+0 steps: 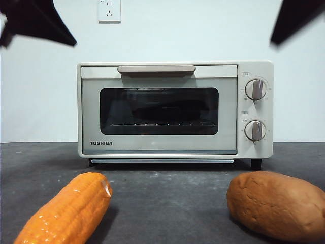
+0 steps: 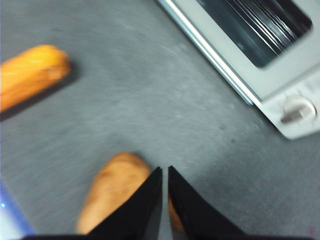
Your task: Take the eggplant from the table,put the eggplant in the oven
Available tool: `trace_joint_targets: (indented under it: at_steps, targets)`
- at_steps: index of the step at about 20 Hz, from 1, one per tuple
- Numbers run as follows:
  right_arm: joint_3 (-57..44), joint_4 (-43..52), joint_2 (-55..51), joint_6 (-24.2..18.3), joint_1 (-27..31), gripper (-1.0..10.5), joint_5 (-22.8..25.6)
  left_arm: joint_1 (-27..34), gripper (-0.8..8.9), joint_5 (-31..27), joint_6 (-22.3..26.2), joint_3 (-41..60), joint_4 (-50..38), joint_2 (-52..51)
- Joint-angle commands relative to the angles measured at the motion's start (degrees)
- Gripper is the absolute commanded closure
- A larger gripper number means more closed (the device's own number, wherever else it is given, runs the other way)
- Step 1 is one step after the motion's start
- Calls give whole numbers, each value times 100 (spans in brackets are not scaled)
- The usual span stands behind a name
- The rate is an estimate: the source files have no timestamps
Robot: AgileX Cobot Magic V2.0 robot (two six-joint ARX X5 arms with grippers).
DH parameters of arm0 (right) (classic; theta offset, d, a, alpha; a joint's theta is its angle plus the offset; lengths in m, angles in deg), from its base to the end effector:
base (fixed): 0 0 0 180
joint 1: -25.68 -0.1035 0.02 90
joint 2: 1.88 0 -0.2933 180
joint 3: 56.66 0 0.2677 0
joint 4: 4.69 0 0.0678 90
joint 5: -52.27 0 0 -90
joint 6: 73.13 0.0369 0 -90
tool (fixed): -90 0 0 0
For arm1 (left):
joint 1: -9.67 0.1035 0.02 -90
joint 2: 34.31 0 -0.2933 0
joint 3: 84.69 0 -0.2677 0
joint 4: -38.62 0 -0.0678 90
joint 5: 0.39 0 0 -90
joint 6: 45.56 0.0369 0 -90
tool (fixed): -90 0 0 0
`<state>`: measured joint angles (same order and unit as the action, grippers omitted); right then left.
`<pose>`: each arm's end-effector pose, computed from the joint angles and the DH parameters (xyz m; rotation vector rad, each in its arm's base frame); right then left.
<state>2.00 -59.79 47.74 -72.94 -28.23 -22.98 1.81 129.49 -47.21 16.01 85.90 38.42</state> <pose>0.1055 0.1287 0.2945 -0.4588 0.6774 0.6445 0.2659 -0.0606 0.3515 -0.2276 0.7142 -0.7873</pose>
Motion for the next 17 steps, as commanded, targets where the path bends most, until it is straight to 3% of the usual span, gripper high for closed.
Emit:
trace_joint_targets:
  at_steps: [1,5,9,12,17]
  targets:
    - [-492,728,7,400,553,943,26,-177,807,-535,146,286,-223,-452]
    - [-1626,2481,-470,767,1725,943,-151,-680,807,-2090,-262,1744,-1300,-1648]
    - [-2673,4124,-1082,804,2192,943,-116,-1327,807,-3493,-415,3255,-2326,-2503]
    - [-2863,4188,-1165,732,2229,943,170,-1799,807,-3689,-846,3700,-2406,-2636]
    - [-2863,4345,-1165,710,2229,943,476,-1888,807,-3692,-892,3698,-2374,-2592]
